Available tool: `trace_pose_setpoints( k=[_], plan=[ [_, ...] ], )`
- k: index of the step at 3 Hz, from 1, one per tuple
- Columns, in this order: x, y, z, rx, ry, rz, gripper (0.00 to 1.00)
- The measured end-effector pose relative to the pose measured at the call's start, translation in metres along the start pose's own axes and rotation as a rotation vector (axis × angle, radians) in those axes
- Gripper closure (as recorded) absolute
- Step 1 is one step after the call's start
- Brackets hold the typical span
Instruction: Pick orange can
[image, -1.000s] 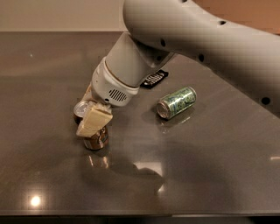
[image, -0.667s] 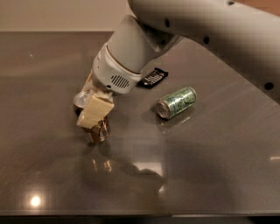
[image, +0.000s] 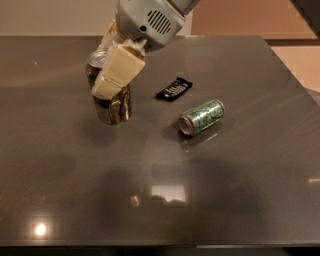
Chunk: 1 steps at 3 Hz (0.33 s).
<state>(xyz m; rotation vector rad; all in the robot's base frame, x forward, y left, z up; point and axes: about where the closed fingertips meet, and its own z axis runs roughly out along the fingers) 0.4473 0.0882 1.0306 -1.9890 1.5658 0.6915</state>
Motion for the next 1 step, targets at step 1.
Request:
trace_pose_setpoints(
  k=[1],
  plan=[
    [-0.0001, 0.0, 0.0, 0.0, 0.0, 0.0, 1.0]
  ],
)
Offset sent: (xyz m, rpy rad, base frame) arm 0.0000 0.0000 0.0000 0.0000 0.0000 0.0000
